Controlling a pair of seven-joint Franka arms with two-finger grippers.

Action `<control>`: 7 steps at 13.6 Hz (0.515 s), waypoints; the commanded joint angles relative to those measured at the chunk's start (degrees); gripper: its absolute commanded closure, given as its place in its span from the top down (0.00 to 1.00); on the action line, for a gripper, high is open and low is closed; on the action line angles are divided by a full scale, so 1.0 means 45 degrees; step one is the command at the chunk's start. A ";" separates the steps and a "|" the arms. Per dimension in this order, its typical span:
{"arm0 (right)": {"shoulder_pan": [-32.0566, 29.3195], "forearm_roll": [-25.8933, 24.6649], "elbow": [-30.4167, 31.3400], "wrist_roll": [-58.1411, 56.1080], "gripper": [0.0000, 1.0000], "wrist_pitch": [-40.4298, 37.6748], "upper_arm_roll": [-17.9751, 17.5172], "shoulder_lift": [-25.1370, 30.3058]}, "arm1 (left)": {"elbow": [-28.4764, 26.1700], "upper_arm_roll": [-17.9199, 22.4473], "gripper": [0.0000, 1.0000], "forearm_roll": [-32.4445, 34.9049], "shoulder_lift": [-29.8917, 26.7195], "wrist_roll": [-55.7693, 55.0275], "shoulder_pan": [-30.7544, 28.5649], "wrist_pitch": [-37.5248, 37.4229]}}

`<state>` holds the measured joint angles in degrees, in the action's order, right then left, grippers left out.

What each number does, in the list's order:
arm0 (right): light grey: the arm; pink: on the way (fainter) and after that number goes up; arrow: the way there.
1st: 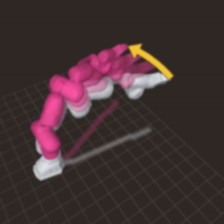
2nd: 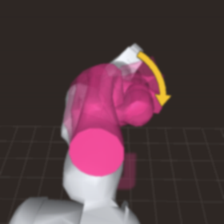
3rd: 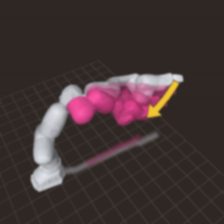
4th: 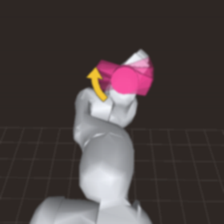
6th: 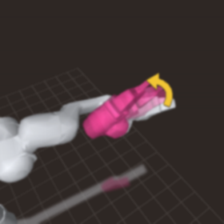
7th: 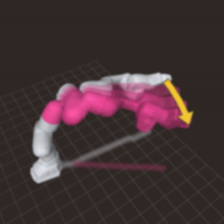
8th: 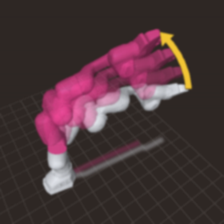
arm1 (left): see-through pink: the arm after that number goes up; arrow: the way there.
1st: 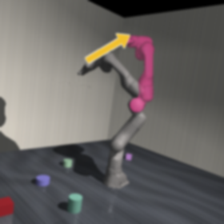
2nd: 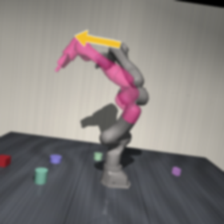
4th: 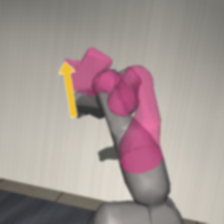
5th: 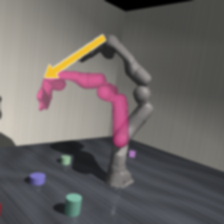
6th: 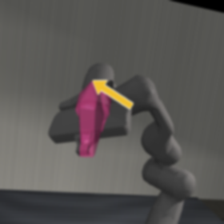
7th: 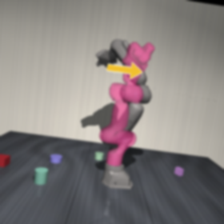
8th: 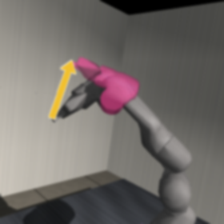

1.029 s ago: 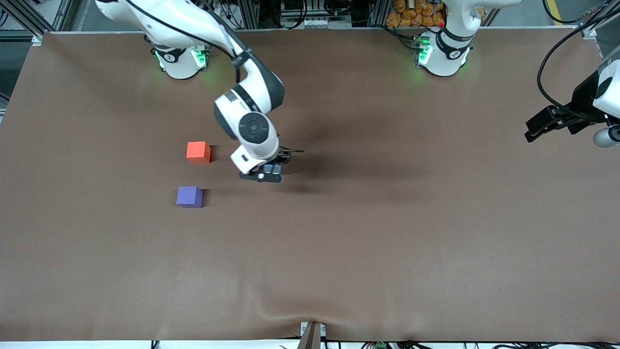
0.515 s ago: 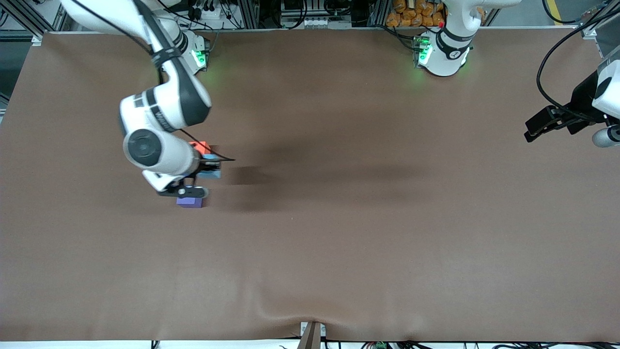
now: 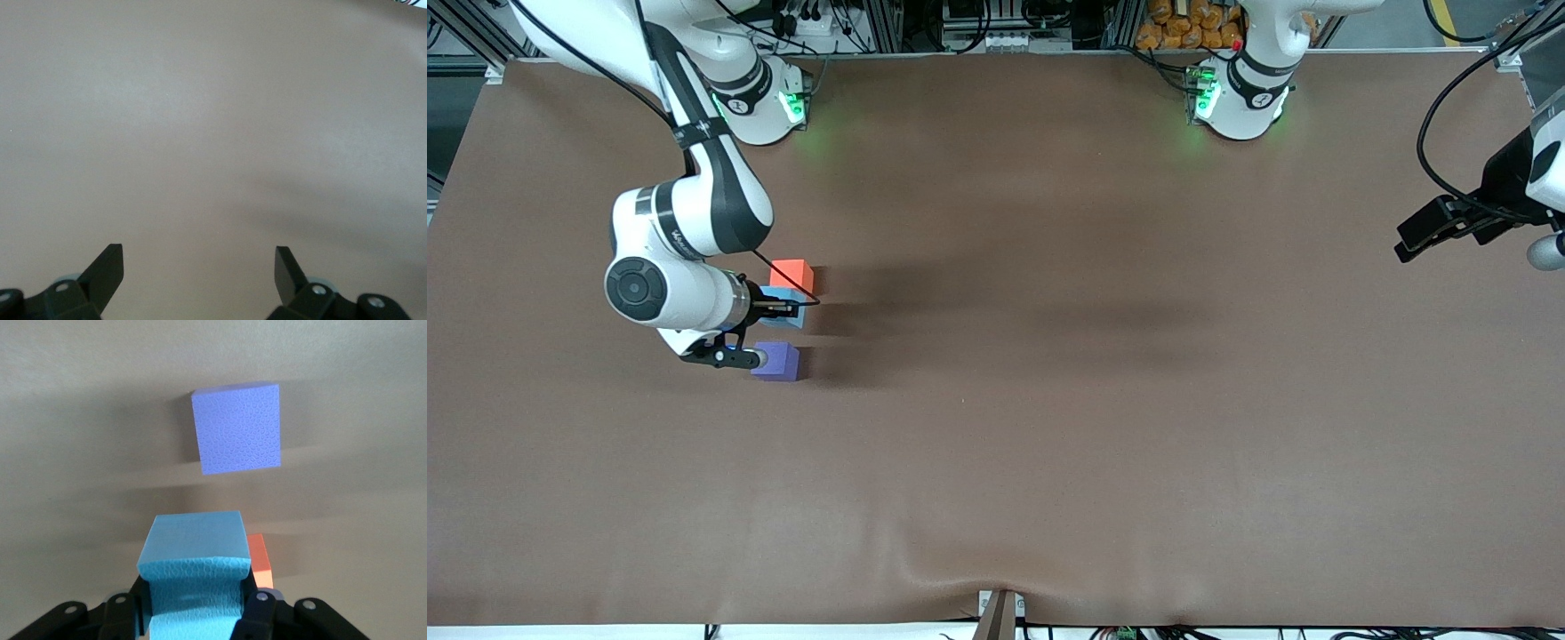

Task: Place blue block between orange and purple blocks
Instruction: 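Carry the blue block with the right gripper between orange and purple blocks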

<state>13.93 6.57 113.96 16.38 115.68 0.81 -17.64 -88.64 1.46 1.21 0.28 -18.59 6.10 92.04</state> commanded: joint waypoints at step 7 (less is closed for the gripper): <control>0.0010 0.0200 0.1275 -0.0865 0.00 0.1106 0.0366 0.0483 | 0.0283 -0.0033 1.00 0.0083 0.0034 -0.0050 -0.0067 0.0035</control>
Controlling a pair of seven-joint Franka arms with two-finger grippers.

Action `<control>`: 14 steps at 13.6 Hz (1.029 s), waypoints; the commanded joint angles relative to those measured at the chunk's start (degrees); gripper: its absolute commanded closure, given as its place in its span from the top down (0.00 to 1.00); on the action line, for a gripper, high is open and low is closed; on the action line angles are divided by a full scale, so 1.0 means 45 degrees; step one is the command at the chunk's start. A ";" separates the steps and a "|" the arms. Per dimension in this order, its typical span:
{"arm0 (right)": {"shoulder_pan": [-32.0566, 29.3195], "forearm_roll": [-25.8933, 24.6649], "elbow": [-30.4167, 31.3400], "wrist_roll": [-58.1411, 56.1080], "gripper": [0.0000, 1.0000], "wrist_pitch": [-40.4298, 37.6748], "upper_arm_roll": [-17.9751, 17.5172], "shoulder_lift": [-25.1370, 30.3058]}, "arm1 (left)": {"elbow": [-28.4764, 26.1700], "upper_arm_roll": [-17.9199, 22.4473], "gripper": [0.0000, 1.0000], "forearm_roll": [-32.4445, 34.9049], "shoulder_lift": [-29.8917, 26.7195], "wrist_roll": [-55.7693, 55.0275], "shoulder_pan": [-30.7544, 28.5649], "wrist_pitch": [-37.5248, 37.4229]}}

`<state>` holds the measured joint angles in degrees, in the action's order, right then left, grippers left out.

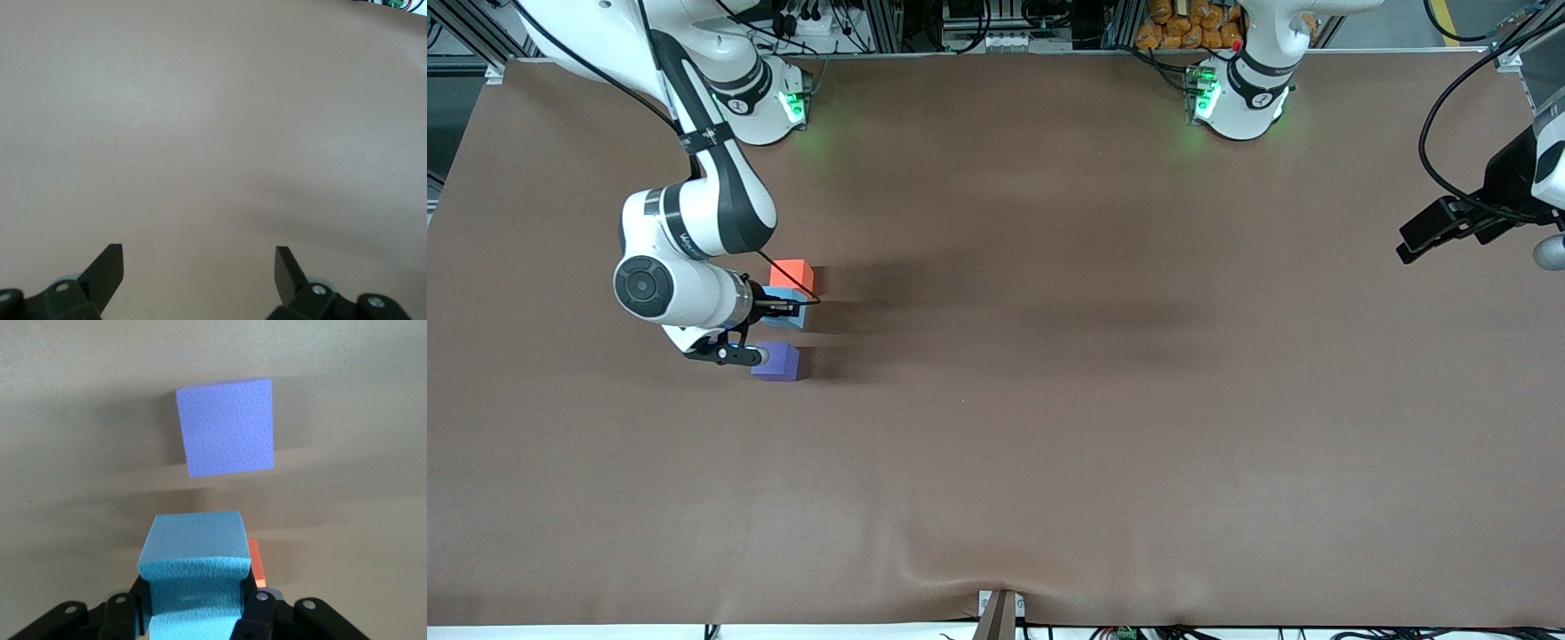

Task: Place blue block between orange and purple blocks
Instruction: 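Lower the blue block between the blocks and open the right gripper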

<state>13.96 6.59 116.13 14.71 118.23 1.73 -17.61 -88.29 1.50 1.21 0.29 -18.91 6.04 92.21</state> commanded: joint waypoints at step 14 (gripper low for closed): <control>0.0062 0.0196 0.1847 -0.0631 0.00 0.2631 0.0222 0.0085 | 0.0304 -0.0021 1.00 0.0024 -0.0024 0.0687 -0.0074 -0.0119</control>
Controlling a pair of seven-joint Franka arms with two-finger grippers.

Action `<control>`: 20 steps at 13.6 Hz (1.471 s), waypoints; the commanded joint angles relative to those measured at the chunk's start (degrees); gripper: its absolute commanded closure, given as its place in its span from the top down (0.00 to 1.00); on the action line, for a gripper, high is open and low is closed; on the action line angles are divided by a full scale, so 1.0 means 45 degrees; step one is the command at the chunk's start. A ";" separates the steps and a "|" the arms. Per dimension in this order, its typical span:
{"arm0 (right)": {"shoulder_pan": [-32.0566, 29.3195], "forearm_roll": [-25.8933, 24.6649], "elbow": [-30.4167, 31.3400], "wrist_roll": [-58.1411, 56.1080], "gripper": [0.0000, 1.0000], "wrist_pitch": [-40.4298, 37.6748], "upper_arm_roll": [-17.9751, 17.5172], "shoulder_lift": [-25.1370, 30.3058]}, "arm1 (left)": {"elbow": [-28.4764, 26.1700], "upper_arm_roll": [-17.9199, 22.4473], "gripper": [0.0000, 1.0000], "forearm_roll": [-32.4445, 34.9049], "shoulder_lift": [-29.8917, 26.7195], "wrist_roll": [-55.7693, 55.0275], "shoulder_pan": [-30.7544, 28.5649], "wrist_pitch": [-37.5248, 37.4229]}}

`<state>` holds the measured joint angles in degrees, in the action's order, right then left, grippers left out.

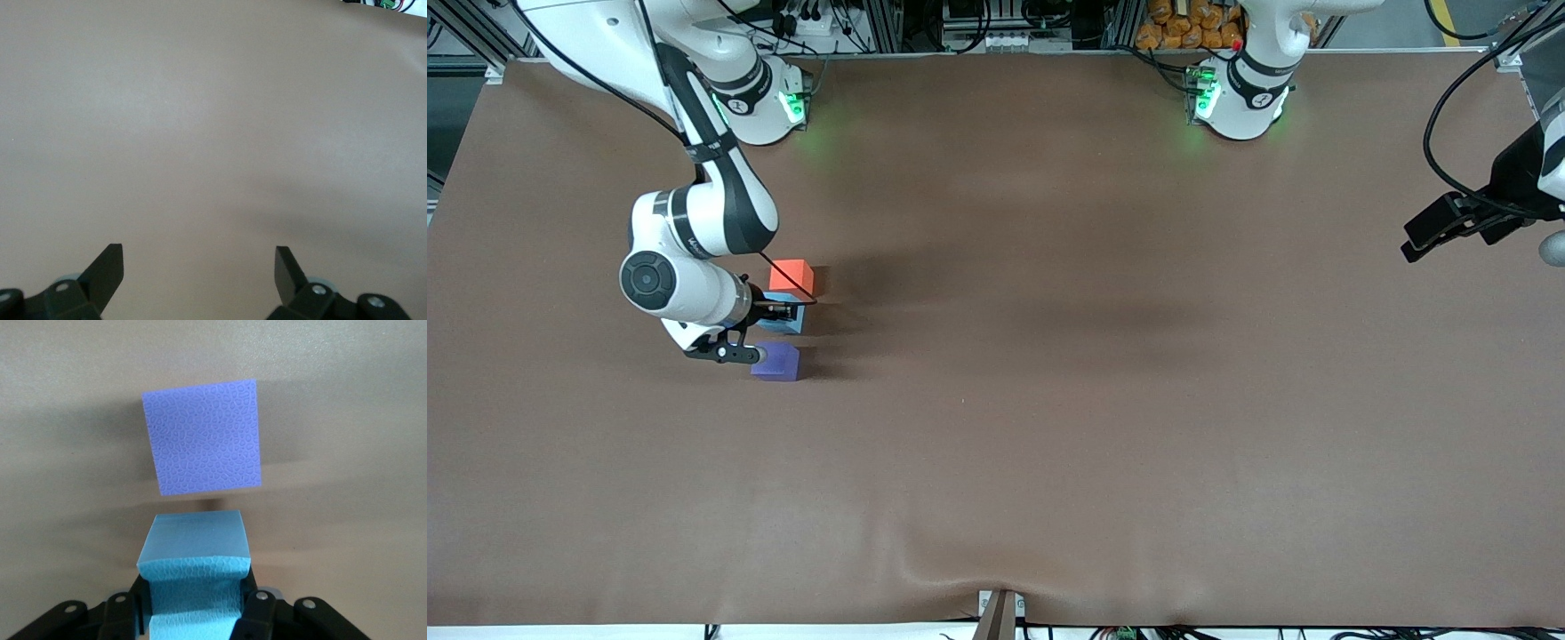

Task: Place blue block between orange and purple blocks
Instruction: 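Lower the blue block between the blocks and open the right gripper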

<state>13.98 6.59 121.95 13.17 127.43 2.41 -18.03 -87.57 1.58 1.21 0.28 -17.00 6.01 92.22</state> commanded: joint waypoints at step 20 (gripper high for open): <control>-0.0021 0.0214 0.0555 -0.0309 0.65 0.1292 0.0071 -0.0662 | -0.0891 -0.0917 1.00 0.0161 -0.0278 0.0809 -0.0028 0.0092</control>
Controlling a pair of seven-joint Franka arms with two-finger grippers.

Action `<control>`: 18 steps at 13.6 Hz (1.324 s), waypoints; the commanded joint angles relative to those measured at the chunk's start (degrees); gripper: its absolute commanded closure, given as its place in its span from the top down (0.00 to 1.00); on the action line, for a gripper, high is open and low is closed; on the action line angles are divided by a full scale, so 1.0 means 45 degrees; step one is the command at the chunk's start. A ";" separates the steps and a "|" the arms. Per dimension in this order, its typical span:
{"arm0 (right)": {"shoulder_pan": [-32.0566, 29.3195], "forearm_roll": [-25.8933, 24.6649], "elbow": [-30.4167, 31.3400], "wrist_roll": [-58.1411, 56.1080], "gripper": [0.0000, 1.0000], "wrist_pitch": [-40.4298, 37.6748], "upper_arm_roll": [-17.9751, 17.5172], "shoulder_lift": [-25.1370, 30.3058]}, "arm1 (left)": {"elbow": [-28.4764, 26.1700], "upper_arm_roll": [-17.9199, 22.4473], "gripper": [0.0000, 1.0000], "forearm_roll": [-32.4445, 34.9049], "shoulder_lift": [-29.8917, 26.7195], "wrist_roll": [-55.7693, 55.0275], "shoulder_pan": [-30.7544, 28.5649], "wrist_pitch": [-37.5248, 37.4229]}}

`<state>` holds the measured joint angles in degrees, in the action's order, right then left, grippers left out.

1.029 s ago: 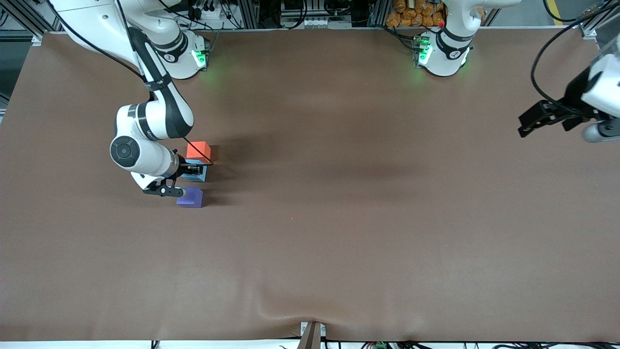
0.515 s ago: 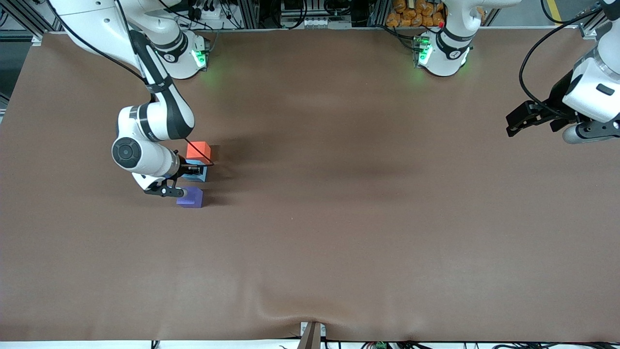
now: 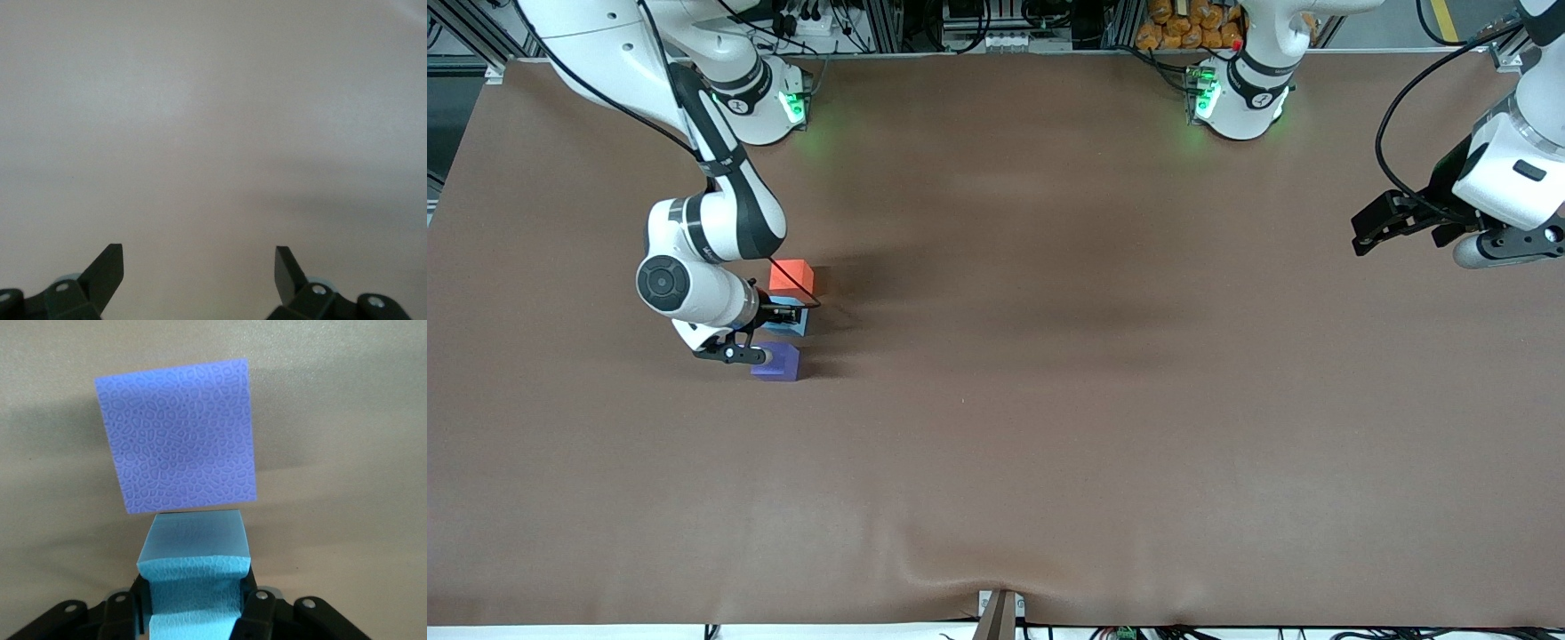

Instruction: Place blue block between orange and purple blocks

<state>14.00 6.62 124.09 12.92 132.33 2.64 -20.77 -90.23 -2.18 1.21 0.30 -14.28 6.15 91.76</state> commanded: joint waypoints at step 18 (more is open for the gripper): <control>-0.0998 -0.0300 -1.2593 0.0214 1.00 -1.2293 -0.0156 0.0316 | -0.0515 -0.0083 1.00 0.0161 -0.0320 0.0205 0.0020 0.0156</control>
<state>12.66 6.09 71.58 14.10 80.65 3.18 -19.68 -90.99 -2.20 1.21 0.25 -14.28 6.18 91.99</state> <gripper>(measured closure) 0.000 0.000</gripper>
